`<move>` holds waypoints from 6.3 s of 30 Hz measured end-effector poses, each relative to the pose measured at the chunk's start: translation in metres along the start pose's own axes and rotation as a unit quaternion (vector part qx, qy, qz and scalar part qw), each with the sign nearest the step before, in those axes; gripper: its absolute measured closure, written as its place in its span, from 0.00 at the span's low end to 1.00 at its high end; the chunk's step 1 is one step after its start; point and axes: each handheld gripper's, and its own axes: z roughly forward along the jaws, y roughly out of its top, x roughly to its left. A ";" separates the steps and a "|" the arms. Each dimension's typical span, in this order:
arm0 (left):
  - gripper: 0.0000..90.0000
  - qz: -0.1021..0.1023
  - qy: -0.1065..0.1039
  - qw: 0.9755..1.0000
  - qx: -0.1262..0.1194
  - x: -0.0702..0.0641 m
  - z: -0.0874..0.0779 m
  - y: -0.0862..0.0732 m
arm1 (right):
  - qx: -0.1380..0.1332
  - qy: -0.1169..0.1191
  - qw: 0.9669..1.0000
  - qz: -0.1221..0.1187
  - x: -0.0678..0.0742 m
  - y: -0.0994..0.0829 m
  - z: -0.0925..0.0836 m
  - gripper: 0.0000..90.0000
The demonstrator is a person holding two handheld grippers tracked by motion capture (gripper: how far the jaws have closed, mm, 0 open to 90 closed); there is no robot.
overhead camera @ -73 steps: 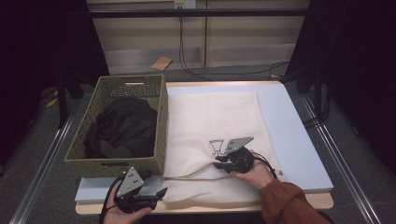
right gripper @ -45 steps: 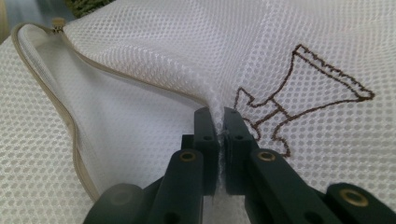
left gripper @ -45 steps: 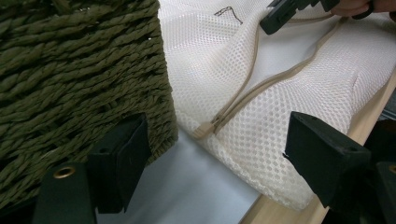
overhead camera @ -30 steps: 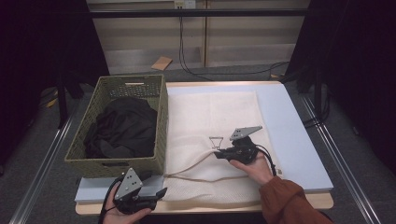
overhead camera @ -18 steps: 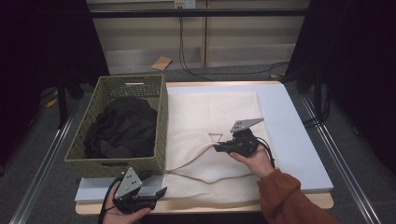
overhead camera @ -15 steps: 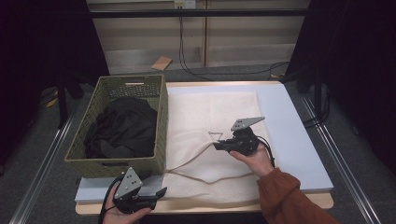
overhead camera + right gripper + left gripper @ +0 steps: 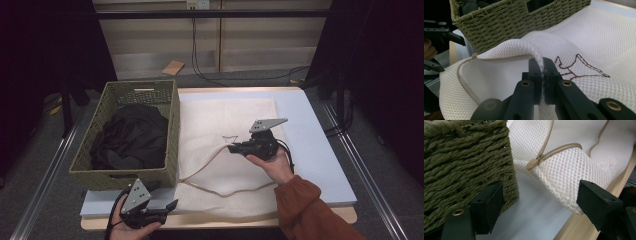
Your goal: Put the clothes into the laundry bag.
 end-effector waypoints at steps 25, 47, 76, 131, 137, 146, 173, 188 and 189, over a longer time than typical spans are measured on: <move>0.24 0.012 -0.009 1.000 0.000 -0.006 -0.003 0.003 | -0.056 0.004 0.998 0.002 -0.006 0.021 -0.008 0.97; 0.32 0.008 0.028 0.999 -0.037 0.022 -0.045 0.044 | -0.044 0.012 0.999 0.003 -0.010 0.017 -0.009 0.96; 0.12 -0.023 0.076 0.996 0.046 0.129 -0.007 0.110 | -0.035 0.016 0.999 0.005 -0.010 0.015 -0.005 0.96; 0.00 -0.072 -0.015 0.945 0.319 0.195 0.082 0.073 | -0.019 0.018 1.000 0.003 -0.009 0.012 0.001 0.96; 0.00 -0.046 0.007 0.948 0.314 0.193 0.086 0.065 | -0.019 0.018 1.000 0.003 -0.009 0.012 0.001 0.96; 0.00 -0.046 0.002 0.943 0.329 0.195 0.088 0.065 | -0.019 0.017 1.000 0.003 -0.010 0.013 0.001 0.96; 0.63 -0.068 0.039 0.937 0.340 0.196 0.077 0.087 | -0.016 0.018 1.000 0.008 -0.011 0.012 0.003 0.96; 0.72 -0.073 0.052 0.955 0.284 0.198 0.060 0.097 | -0.016 0.017 1.000 0.009 -0.011 0.012 0.003 0.96; 0.72 -0.074 0.057 0.956 0.278 0.197 0.058 0.098 | -0.017 0.017 1.000 0.008 -0.010 0.012 0.003 0.96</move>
